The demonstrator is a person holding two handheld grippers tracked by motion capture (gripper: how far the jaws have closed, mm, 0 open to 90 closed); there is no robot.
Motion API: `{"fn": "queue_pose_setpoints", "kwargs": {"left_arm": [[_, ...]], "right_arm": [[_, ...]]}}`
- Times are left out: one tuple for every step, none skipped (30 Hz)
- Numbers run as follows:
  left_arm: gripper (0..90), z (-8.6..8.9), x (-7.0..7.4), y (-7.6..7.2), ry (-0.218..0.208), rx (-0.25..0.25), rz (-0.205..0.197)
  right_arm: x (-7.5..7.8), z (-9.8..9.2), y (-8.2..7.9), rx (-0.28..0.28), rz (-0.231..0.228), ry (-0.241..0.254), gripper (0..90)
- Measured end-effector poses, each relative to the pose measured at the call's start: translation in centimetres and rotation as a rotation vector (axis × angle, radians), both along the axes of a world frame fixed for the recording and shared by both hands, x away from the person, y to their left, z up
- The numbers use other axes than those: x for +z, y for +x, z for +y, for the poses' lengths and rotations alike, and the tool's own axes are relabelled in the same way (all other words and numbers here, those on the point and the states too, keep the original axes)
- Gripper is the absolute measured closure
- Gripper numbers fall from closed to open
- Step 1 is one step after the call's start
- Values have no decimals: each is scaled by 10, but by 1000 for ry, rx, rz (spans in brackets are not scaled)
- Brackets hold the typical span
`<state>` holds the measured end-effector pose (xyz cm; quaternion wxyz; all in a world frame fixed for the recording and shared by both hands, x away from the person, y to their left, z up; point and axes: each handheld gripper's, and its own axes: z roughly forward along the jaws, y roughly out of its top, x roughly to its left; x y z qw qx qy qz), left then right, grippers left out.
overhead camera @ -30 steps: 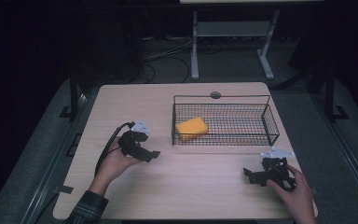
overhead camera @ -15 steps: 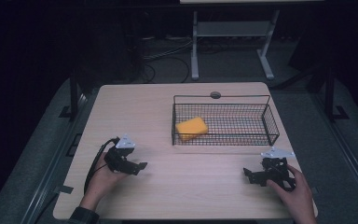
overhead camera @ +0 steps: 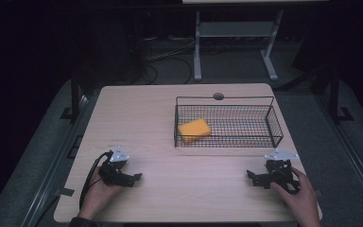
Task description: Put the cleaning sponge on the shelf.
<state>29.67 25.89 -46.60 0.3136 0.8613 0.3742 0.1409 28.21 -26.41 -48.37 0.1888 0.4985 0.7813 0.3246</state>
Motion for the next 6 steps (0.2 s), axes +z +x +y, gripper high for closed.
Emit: {"fn": "queue_pose_setpoints", "kwargs": {"left_arm": [[136,1,-1,-1,-11,3,-10],[131,2,-2,-1,-16,1,-18],[130,3,-3,-2,-26,0,-28],[130,4,-4,-3,-33,-1,-36],[130,4,-5,-4,-37,-2,-42],[130,5,-5,-4,-40,-4,-46]], "right_arm": [[0,0,0,0,-1,0,0],[0,0,0,0,0,0,0],[0,0,0,0,0,1,0],[0,0,0,0,0,0,0],[0,0,0,-1,0,1,0],[0,0,0,0,0,0,0]]}}
